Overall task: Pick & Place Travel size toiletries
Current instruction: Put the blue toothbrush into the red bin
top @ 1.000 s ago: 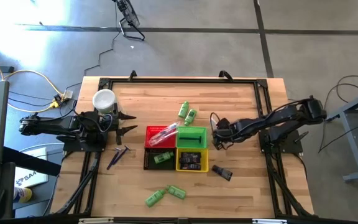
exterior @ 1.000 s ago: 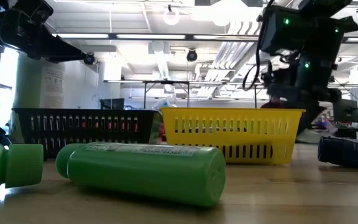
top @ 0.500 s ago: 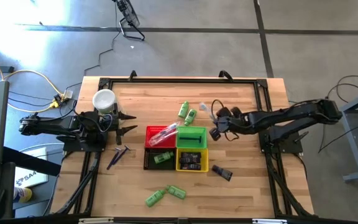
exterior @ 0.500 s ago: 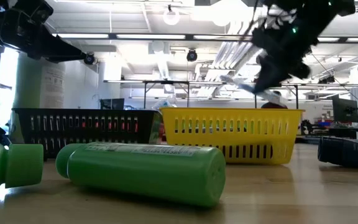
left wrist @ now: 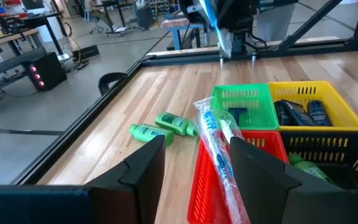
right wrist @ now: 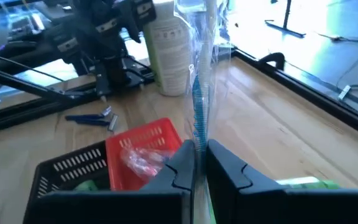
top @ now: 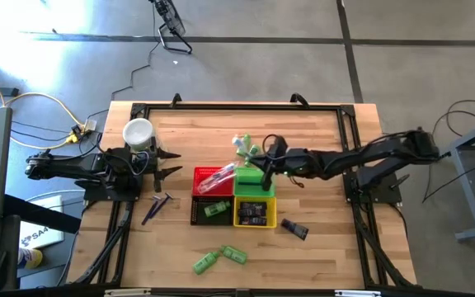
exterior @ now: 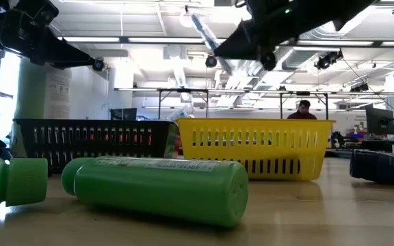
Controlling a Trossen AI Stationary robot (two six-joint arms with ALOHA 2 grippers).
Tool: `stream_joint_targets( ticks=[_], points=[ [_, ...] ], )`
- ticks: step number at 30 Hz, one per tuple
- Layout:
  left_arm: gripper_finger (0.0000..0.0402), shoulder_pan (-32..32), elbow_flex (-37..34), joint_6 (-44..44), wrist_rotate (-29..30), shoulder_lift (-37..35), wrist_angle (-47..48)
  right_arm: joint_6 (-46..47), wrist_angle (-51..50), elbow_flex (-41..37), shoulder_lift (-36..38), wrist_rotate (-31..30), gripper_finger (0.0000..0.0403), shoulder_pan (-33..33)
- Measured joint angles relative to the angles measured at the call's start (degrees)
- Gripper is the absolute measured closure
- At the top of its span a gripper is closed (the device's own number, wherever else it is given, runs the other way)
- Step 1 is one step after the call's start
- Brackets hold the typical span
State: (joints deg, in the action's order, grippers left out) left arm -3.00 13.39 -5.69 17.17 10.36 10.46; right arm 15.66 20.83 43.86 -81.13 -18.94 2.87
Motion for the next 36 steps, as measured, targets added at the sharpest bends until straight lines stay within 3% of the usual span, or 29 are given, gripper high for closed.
stream_joint_targets(
  ticks=[10,22,36],
  points=[
    [0.0226,0.0,0.1,-0.4,0.0,0.0,-0.9,-0.9,18.6,1.0,-11.6,8.3,0.0388,-2.1],
    [0.0226,0.0,0.1,-3.0,0.0,0.0,-1.4,-4.0,12.4,14.9,-24.3,16.5,0.0388,-2.1],
    [0.0226,0.0,0.1,-1.5,0.0,0.0,-1.9,-2.7,12.4,15.7,-28.5,16.0,0.0388,-0.6]
  ],
)
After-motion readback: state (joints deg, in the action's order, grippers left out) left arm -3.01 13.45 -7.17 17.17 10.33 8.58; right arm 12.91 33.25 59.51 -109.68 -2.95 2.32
